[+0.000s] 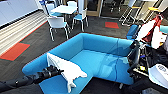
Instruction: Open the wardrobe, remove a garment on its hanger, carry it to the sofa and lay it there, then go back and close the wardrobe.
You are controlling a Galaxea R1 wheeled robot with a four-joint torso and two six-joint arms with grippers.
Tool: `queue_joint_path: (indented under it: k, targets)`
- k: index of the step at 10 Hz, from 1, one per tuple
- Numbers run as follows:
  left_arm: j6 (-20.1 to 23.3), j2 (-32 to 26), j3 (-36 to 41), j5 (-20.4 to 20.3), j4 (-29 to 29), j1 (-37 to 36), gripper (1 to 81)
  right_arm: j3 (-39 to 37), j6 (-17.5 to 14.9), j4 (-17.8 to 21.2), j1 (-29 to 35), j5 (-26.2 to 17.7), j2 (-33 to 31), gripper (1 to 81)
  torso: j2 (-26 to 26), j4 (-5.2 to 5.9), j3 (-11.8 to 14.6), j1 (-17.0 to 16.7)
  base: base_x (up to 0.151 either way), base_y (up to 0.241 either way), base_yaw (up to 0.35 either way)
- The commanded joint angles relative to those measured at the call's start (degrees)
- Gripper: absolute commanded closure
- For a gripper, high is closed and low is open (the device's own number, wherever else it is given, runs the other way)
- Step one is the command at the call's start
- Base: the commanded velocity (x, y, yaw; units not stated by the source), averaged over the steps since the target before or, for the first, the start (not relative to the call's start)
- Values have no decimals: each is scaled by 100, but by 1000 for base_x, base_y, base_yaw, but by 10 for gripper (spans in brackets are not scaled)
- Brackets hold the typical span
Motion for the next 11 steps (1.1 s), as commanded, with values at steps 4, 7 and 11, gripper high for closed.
queue_joint_path:
  k: [4, 7, 11]
  targets:
    - [63, -421, -878, -682, 428, 659, 811, 16, -18, 17, -99, -337, 47, 10, 0, 0, 0, 0, 0, 0, 0]
    - [63, -150, -1538, -999, 436, 1231, 811, 16, -18, 17, -108, -337, 47, 10, 0, 0, 0, -2, 0, 0, 0]
    - [265, 220, -1776, -1000, 437, 1706, 10, 16, -18, 17, -117, -311, 47, 10, 0, 0, 0, -2, 0, 0, 0]
